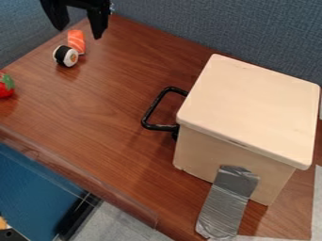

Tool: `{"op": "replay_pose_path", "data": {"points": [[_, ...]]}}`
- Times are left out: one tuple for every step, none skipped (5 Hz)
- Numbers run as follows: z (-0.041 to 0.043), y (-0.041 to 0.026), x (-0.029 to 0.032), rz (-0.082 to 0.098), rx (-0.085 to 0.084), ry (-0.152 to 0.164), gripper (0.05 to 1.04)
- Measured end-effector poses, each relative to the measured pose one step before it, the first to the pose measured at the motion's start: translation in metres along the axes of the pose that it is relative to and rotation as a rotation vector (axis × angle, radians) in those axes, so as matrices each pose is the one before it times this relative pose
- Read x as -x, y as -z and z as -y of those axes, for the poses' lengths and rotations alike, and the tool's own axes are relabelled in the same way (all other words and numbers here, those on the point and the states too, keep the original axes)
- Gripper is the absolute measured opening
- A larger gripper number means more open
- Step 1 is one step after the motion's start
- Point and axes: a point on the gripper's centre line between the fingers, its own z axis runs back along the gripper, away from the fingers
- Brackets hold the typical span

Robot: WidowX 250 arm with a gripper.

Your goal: Open the drawer

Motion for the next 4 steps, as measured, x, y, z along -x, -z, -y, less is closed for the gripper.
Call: {"op": "replay_pose_path", "data": {"points": [[0.00048,0.00891,0.00434,-0.0271,0.0052,-0.0075,1.000],[0.01363,0.01600,0.01071,-0.0101,-0.0113,0.0102,1.000],[0.01618,0.01338,0.00752,0.0160,-0.0149,0.0373,1.000],[0.01448,0.00776,0.00546,0.0055,0.0054,0.0020,1.000]]}}
